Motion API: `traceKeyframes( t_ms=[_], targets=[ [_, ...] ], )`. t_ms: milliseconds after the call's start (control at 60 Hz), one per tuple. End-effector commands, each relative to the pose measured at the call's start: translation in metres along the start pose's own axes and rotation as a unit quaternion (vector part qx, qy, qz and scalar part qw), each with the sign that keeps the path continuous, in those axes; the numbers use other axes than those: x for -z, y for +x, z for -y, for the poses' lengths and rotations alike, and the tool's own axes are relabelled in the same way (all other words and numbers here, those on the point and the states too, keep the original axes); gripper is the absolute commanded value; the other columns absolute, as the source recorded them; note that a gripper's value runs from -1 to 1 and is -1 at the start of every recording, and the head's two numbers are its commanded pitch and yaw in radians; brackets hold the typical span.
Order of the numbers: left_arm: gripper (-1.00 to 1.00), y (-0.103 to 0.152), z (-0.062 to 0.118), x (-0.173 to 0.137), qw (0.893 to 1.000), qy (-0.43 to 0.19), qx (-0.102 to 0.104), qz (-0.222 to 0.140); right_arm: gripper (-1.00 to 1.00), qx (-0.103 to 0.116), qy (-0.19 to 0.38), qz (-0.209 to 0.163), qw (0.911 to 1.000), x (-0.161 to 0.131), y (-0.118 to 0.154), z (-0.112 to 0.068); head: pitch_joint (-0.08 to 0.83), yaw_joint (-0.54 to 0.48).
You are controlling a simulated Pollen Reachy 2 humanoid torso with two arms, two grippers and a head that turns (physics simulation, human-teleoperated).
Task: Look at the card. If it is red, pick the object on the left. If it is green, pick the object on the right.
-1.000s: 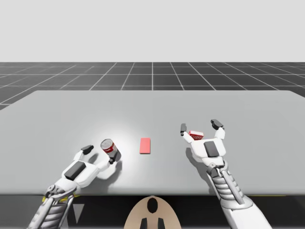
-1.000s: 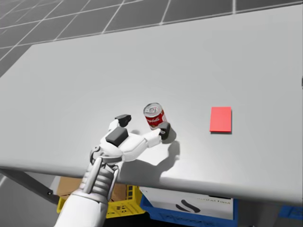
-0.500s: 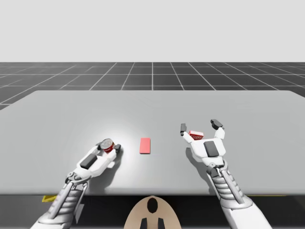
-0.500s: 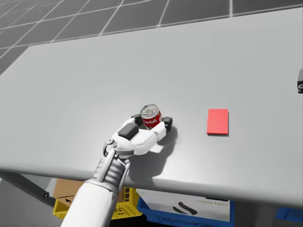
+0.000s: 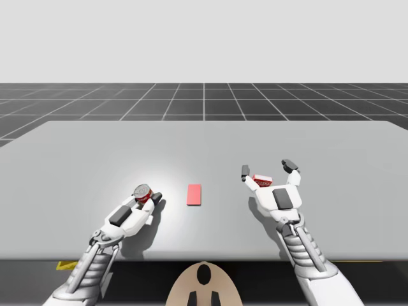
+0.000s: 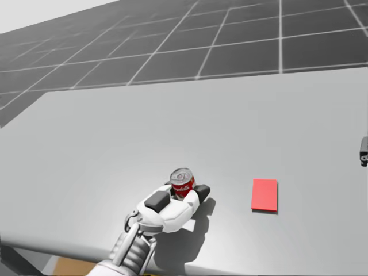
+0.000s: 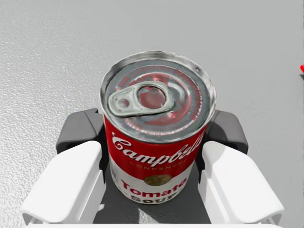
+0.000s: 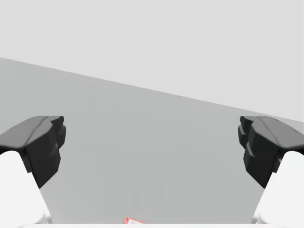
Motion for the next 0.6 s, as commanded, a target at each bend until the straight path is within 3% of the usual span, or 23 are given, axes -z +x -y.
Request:
traceKeyframes(
  t_ms=[17, 83, 233, 517, 600],
  targets=[
    [1.00, -0.005, 0.004, -0.001, 1.000, -0.004, -0.008, -0.005, -1.00, 0.009, 0.000, -0.003, 1.0000, -0.001, -0.001, -0.004, 0.429, 0.35],
    [1.00, -0.004, 0.006, -0.002, 1.000, -0.013, -0.012, -0.009, -1.00, 0.009, 0.000, -0.004, 0.9999, -0.002, -0.001, -0.004, 0.372, 0.35],
    [1.00, 0.012, 0.008, -0.011, 1.000, -0.025, -0.014, 0.003, -1.00, 0.010, 0.001, -0.006, 0.9999, -0.002, -0.002, -0.004, 0.334, 0.35],
    [1.00, 0.083, 0.005, -0.036, 0.997, -0.027, 0.008, 0.078, -1.00, 0.009, 0.002, -0.004, 0.9999, -0.002, 0.000, -0.003, 0.293, 0.35],
    [1.00, 0.109, 0.003, -0.045, 0.994, -0.026, 0.023, 0.105, -1.00, 0.009, -0.001, -0.002, 1.0000, -0.002, 0.001, -0.002, 0.282, 0.35]
  ],
)
